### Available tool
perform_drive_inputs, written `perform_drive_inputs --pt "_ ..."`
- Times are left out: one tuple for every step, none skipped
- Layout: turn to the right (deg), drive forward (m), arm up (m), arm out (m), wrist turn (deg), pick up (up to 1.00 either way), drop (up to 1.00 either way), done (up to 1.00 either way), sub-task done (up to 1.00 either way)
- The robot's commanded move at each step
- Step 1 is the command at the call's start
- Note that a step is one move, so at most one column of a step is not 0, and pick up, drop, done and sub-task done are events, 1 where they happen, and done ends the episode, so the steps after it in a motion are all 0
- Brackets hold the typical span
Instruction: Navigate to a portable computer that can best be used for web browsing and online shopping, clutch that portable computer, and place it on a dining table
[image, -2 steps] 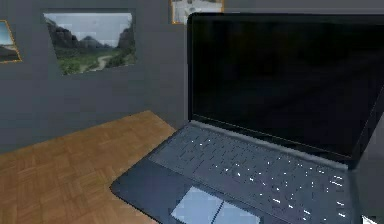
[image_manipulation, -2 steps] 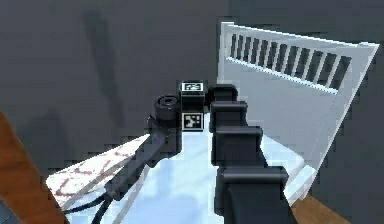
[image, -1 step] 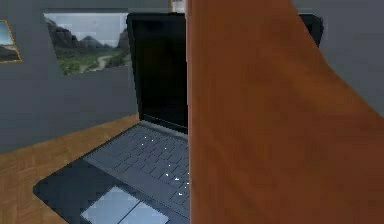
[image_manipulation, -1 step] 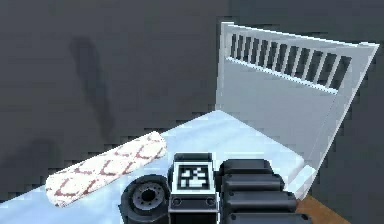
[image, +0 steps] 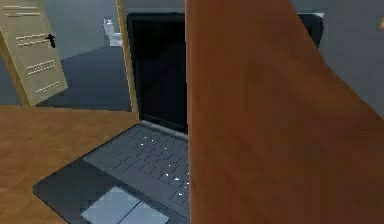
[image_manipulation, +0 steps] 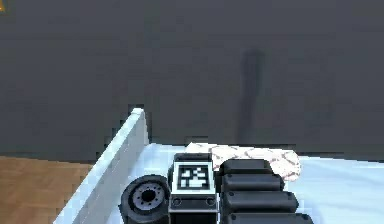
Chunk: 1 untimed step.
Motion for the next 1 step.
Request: perform_drive_inputs --pt "-45.0 0.00 0.00 0.00 0.0 0.00 0.00 0.00 0.00"
